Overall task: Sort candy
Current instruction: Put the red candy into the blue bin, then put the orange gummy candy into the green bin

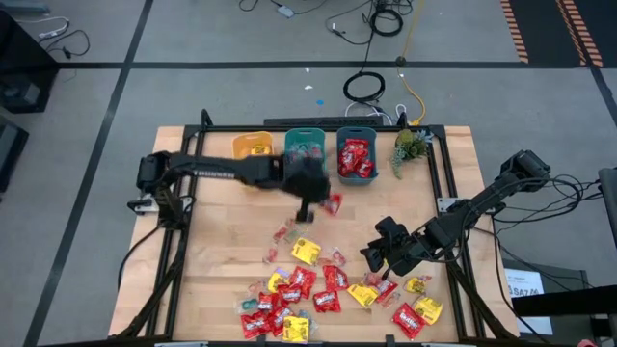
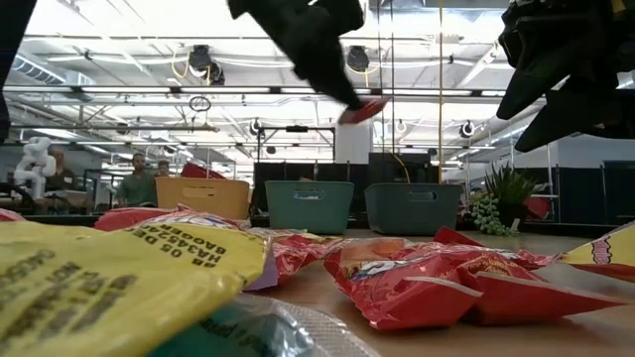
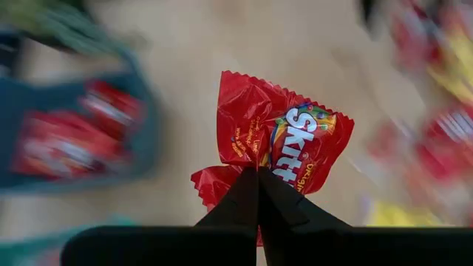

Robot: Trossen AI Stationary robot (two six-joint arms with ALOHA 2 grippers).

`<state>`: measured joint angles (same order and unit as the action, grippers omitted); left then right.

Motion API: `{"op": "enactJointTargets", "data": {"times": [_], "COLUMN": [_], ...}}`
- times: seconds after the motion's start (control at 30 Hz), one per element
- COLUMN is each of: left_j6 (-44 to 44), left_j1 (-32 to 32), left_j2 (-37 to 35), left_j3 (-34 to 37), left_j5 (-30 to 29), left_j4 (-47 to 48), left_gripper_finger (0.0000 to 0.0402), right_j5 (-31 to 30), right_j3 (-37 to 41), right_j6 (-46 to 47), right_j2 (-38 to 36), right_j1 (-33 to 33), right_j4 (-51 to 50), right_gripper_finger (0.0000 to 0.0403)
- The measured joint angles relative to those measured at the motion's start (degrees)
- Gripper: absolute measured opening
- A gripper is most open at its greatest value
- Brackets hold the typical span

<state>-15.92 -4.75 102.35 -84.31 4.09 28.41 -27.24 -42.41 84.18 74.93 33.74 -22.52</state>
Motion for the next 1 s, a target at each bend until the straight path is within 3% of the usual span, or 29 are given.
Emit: {"op": "enactJointTargets", "data": {"times": [0.2, 0.43, 0.57, 0.7, 1.0], "left_j6": [-3.81, -6.90, -6.94, -6.92, -6.97], "left_j1": [-8.54, -13.94, -15.34, -16.40, -17.29], "left_j2": [2.83, 14.23, 19.85, 23.74, 26.05], "left_j3": [-5.04, -17.96, -24.42, -29.15, -32.48], "left_j5": [5.75, 7.65, 2.25, -4.27, -4.82], "left_j4": [-5.72, -4.93, -5.10, -4.85, -0.46], "left_gripper_finger": [0.0002, 0.0002, 0.0012, 0.0047, 0.0111], "right_j5": [-3.03, -7.28, -7.46, -7.46, -7.46], "right_j3": [0.00, -0.02, -0.02, -0.02, -0.02], "right_j6": [3.22, 6.95, 8.50, 9.66, 9.64], "right_j2": [-0.01, -0.01, -0.01, -0.01, -0.01], "right_j1": [-0.04, -0.51, -1.36, -2.27, -3.66], "right_j4": [0.00, -0.04, -0.04, 0.00, -0.06], "right_gripper_finger": [0.0192, 0.0192, 0.0192, 0.0192, 0.0192]}}
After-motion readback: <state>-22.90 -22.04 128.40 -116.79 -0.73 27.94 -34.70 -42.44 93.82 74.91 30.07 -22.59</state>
